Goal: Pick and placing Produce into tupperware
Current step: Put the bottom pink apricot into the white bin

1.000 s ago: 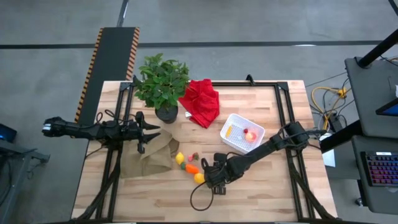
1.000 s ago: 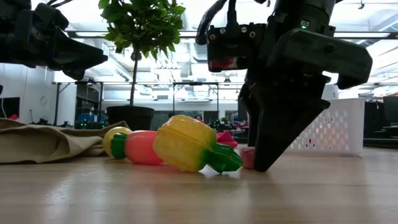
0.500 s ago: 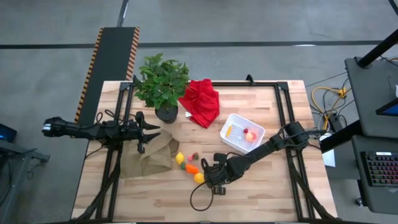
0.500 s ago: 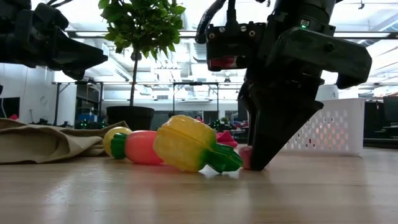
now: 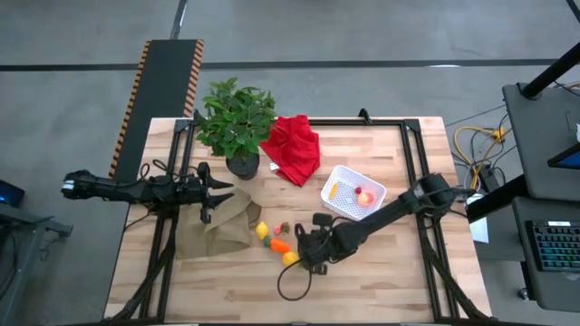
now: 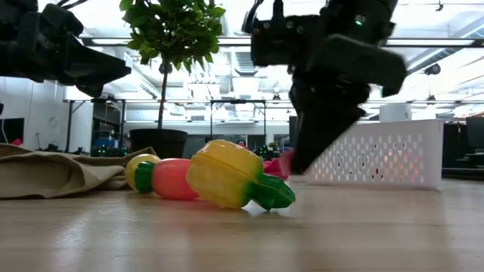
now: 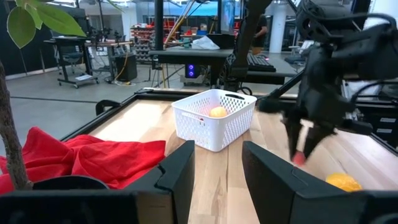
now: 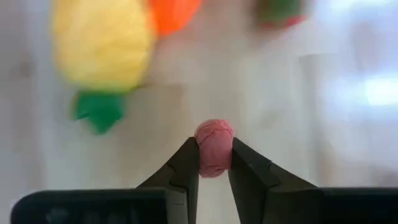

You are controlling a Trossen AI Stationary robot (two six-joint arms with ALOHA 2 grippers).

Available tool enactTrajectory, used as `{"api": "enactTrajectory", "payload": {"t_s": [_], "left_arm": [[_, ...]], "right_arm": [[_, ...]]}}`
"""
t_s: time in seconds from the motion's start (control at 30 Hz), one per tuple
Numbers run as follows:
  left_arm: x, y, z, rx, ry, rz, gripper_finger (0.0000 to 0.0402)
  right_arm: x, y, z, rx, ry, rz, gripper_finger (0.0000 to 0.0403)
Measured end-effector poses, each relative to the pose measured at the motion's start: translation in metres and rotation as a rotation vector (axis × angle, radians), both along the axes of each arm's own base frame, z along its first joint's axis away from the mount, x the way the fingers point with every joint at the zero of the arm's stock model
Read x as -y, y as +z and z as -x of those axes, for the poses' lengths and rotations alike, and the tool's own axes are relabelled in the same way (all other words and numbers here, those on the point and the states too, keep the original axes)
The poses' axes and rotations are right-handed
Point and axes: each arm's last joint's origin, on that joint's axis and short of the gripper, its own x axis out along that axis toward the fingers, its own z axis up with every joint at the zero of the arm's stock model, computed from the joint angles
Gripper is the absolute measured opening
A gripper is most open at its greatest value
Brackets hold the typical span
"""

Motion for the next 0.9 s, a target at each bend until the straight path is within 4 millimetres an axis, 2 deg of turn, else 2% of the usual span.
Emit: {"api": "enactTrajectory", "payload": {"t_s": [0.1, 0.27, 0.37, 0.47, 0.57, 0.67, 0.9], "left_arm": [[0.000, 0.000, 0.000, 0.000, 0.000, 0.000, 0.0121], [0.000, 0.000, 0.000, -0.004, 0.000, 0.000, 0.0121], [0.000, -0.001, 0.000, -0.011, 0.000, -0.001, 0.0121], [0.000, -0.002, -0.001, -0.015, 0.001, -0.002, 0.0121], [0.000, -0.001, -0.001, -0.012, 0.000, -0.001, 0.0121], [0.000, -0.001, -0.001, -0.013, 0.000, -0.007, 0.0121], [0.000, -0.001, -0.001, -0.016, 0.000, -0.010, 0.0121]], "right_arm": [[0.008, 0.015, 0.002, 0.072, -0.060, 0.108, 0.0064], [0.023, 0.051, 0.010, 0.261, -0.208, 0.398, 0.0063], [0.033, 0.072, 0.024, 0.330, -0.295, 0.572, 0.0063], [0.043, 0.089, 0.042, 0.362, -0.359, 0.670, 0.0063], [0.054, 0.103, 0.061, 0.375, -0.412, 0.670, 0.0063], [0.064, 0.108, 0.083, 0.392, -0.449, 0.646, 0.0063], [0.087, 0.099, 0.134, 0.348, -0.458, 0.525, 0.0063]]}}
